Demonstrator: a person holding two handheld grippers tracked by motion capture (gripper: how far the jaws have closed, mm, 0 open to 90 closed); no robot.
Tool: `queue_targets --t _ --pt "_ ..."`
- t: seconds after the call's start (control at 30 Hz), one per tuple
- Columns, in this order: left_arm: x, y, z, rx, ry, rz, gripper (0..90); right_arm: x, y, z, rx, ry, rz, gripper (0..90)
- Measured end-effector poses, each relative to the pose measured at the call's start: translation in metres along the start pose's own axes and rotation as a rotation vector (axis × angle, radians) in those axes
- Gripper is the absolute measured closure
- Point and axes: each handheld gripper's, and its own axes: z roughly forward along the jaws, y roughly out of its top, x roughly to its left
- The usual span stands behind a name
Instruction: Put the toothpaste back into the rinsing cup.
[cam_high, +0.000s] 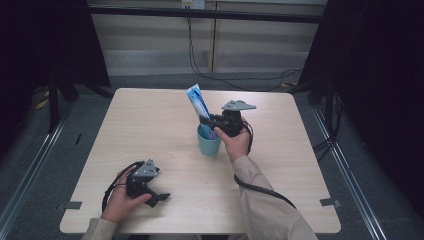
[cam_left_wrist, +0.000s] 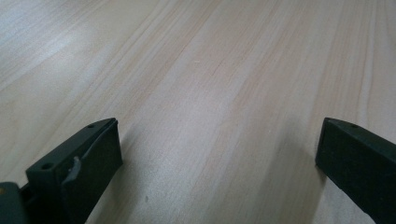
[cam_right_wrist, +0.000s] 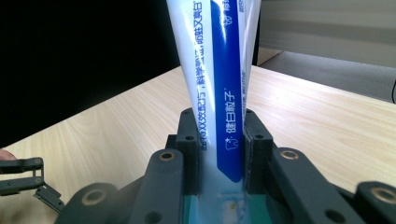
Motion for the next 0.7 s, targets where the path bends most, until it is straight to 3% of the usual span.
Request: queue_targets --t 0.7 --pt "0.0 0.0001 -0.0002 0.002 0.0 0.001 0.0 -0.0027 -0.0107 -0.0035 0.02 -0.014 0.007 72.5"
